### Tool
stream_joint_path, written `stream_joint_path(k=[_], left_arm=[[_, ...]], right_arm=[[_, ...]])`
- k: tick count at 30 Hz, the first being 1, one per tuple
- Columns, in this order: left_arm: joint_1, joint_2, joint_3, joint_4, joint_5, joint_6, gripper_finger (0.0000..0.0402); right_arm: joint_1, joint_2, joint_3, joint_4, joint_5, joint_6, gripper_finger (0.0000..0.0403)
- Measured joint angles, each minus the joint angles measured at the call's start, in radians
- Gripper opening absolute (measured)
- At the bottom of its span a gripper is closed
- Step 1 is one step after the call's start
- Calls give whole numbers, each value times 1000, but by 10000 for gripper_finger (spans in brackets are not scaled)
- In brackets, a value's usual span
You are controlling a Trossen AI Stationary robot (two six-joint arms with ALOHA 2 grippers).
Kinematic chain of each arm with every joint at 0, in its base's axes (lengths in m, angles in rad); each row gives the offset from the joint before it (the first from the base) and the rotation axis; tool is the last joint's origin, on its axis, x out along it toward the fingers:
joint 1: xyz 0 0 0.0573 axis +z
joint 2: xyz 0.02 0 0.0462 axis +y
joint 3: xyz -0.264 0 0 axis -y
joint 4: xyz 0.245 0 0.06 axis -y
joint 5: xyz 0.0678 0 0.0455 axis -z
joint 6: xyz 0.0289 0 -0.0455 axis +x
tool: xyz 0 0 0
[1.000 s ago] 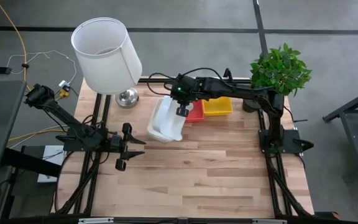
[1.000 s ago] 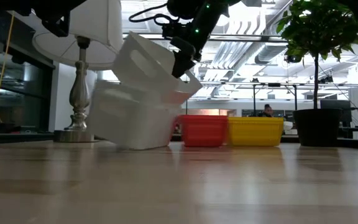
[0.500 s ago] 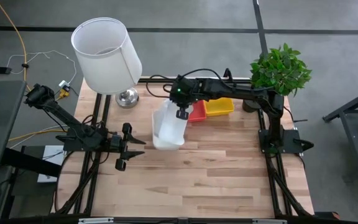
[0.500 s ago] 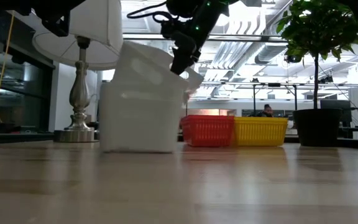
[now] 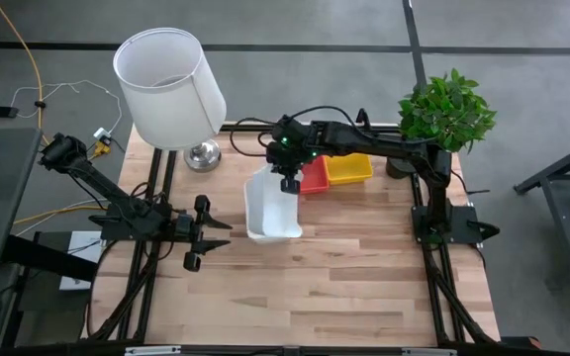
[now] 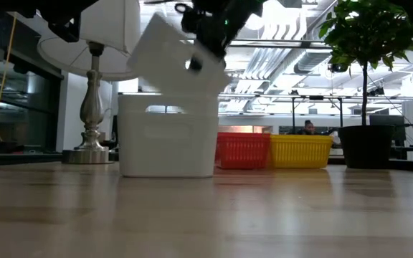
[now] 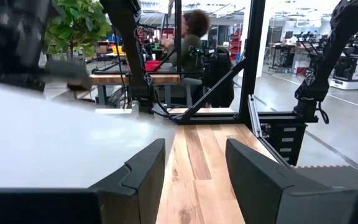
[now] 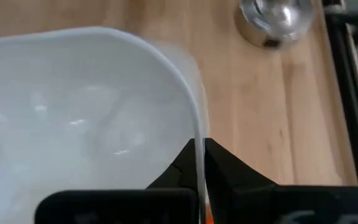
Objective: Stack baskets by color
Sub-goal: Stack the bottom white bin on the white bin
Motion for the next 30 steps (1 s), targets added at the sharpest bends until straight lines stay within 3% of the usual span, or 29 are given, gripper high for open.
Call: stream_joint_path(k=[8,24,30], left_arm=[[0,0,0,20,0,9,157],[0,0,0,18,0,7,157],[0,0,0,19,0,4,157]], right_arm=[[23,-2,169,-104,-95,34,0],[-29,112,146,-90,-255,57,0],[-71,109,146,-83,-263,48,0]])
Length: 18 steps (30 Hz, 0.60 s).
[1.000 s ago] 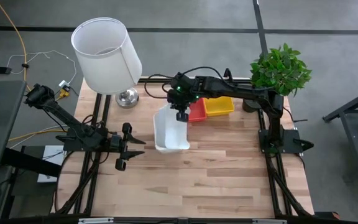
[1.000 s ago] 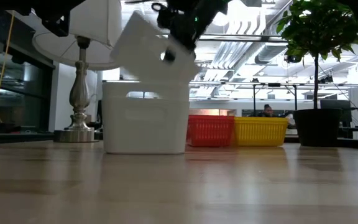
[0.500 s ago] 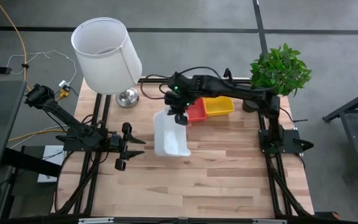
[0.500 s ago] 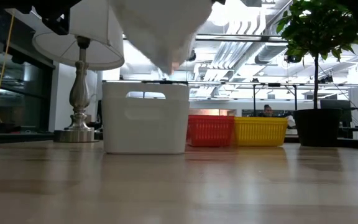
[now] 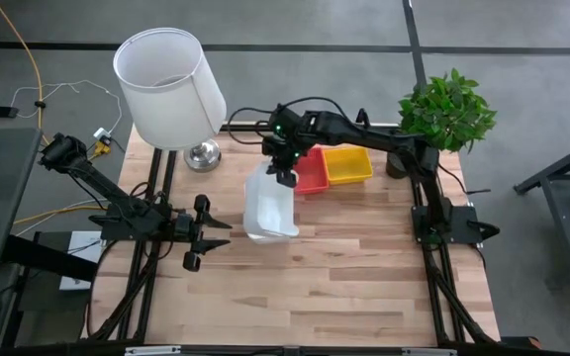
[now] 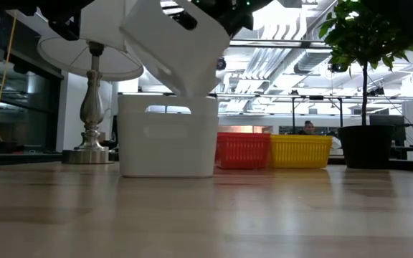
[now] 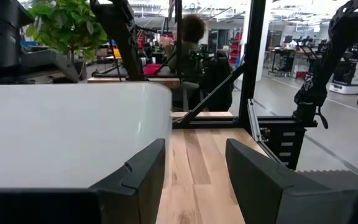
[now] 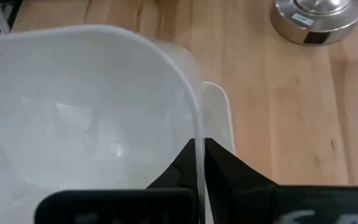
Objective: Stack baskets by color
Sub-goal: Stack the bottom white bin on the white bin
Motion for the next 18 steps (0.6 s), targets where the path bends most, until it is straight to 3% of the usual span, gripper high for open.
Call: stream_joint_path(k=[18], left_arm=[[0,0,0,-1,0,-24,157]], right_arm=[[-51,65,0,-3,-70,-53,0]])
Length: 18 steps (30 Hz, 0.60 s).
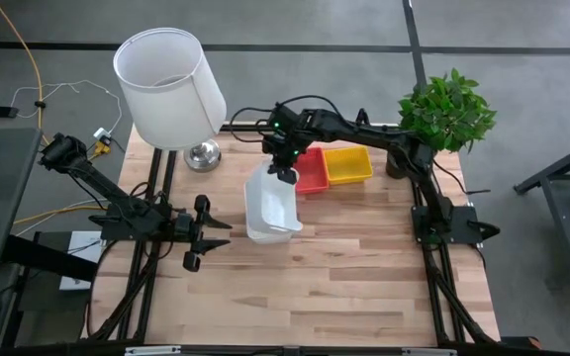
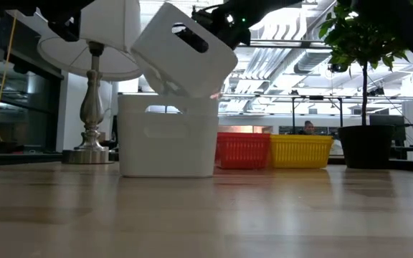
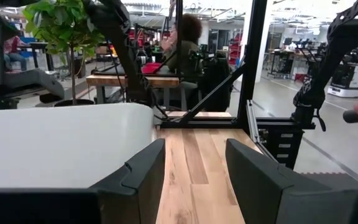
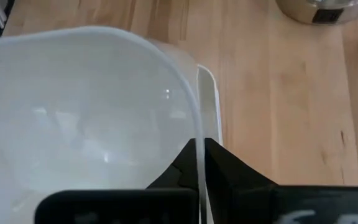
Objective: Stack baskets by color
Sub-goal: Stack the bottom white bin on the white bin
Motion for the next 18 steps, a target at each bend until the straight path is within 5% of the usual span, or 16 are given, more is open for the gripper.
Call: stream_joint_path(k=[18], left_arm=[[0,0,0,-5,8,-8,157]], right_arm=[[-1,39,0,-70,-3,0,0]])
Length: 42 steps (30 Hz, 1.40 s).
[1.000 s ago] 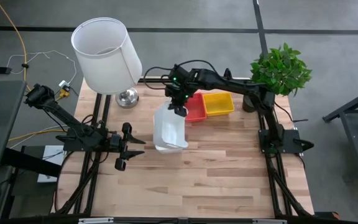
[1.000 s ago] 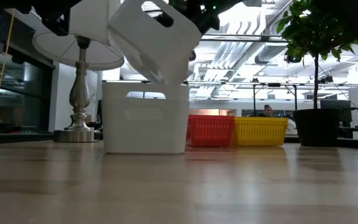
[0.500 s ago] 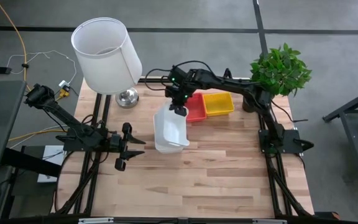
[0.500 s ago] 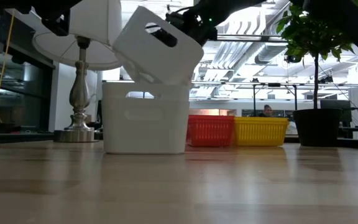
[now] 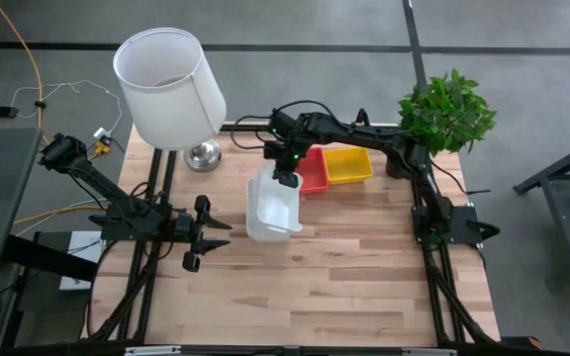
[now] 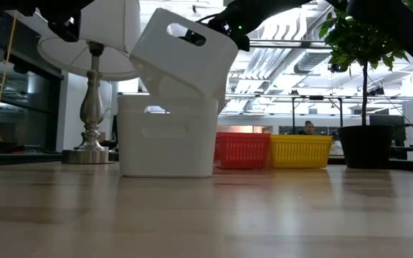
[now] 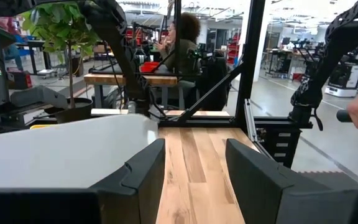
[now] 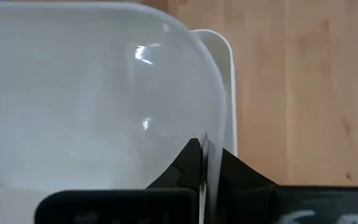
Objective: Stack baskets by color
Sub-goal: Stack the bottom white bin on the white bin
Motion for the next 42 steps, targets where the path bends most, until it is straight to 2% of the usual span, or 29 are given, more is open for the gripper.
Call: stream_joint_path(k=[8,14,37,42], left_arm=[[0,0,0,4,0,0,157],[0,0,0,3,0,0,157],[0,0,0,3,0,0,157],[0,0,0,3,0,0,157]], right_arm=[[0,0,0,-1,28,-24,0],[0,0,0,6,95,-26,0],[0,0,0,14,102,-26,0],[1,0,0,14,147,-23,12]])
